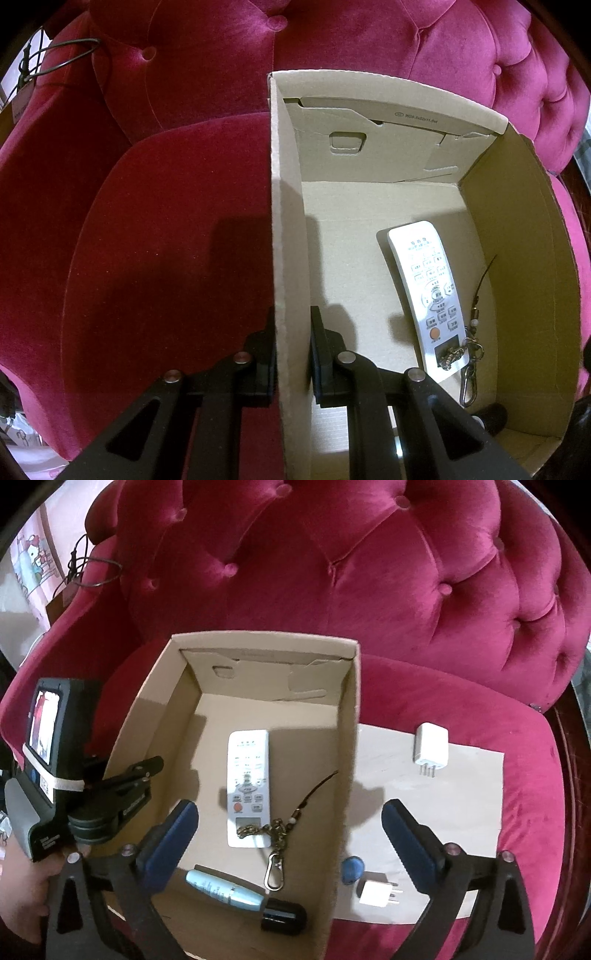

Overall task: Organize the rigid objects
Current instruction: 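Move the right gripper out of the box over the white charger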

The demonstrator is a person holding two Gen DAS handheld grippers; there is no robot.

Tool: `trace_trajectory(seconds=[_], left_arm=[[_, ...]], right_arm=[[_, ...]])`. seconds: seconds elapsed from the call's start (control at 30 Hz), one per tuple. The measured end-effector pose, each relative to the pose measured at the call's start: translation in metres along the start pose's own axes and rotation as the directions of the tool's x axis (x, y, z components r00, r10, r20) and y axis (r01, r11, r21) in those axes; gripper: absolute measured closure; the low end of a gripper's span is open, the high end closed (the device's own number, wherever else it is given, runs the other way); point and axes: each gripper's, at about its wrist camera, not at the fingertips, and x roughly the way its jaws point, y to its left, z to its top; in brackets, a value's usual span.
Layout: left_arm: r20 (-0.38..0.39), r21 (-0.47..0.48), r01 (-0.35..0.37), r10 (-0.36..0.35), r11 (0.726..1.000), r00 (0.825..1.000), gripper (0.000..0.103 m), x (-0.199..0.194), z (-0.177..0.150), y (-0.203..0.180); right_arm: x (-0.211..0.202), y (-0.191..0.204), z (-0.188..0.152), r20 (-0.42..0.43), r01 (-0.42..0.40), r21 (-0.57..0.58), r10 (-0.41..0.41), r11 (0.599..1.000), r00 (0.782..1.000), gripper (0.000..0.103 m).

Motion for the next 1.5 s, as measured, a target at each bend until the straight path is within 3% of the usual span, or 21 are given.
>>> trace_trajectory(seconds=[0.4,0.8,1.5], left_arm=[[0.000,0.000,-0.001,0.001,1.000,1.000,0.088,0.001,0.000,0.001],[-0.002,0.002,-0.008,0.008,1.000,1.000,0.088,0.002,0.001,0.001],[-0.003,0.004,-0.013,0.013,1.000,1.000,0.088,0.001,0.002,-0.002]], right_arm=[[-0.022,-0.048,-0.004,0.033,0.042,0.072,-0.044,0.997,0.998,0.000],[-0.020,-0.097,-0.032,0.028,0.074,0.118,-0.078,0.990,0.997,0.000],[0.015,-0.116,-0.071,-0.019,0.064,0.115,-0.062,0.991,0.998,0.000]])
